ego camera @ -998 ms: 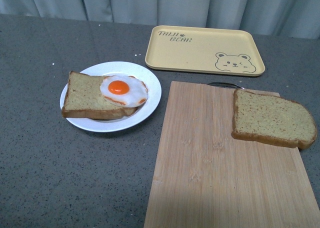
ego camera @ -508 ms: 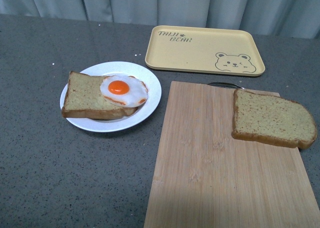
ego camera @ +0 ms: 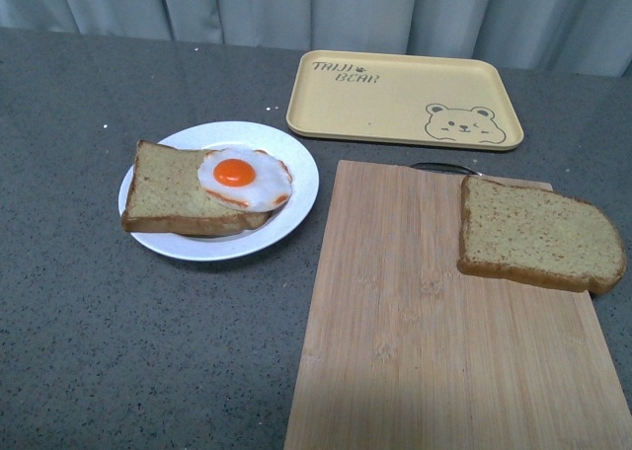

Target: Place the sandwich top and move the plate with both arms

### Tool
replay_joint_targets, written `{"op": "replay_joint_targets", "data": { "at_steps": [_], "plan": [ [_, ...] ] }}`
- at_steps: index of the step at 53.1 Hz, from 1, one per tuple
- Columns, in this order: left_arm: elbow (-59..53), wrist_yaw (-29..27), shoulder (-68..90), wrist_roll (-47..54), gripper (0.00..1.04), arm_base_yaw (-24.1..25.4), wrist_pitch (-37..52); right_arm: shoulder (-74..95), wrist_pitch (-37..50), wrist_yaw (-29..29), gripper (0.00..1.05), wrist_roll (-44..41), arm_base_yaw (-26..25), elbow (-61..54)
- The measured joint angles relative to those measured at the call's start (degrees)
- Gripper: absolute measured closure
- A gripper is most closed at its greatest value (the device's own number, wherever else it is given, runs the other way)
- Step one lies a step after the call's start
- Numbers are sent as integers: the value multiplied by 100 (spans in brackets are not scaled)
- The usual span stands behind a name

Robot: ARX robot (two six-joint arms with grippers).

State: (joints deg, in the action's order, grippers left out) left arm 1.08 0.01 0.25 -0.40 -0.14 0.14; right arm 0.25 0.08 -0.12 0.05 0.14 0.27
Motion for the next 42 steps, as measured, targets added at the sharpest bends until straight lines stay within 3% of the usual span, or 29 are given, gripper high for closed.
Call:
{"op": "replay_joint_targets", "data": {
  "at_steps": [36,40,41,42],
  "plan": [
    [0,0,0,0,7,0,0,4,7,50,9,-4,7,-2],
    [0,-2,-2,0,7,-2,-2,442,581,1976,9,-776,621,15],
    [0,-9,-2,0,7,-2,-2,518,627,2094,9,-826,691,24],
    [0,-11,-2,0,7,0,-2,682,684,2586,9,-1049,782,42]
  ]
}}
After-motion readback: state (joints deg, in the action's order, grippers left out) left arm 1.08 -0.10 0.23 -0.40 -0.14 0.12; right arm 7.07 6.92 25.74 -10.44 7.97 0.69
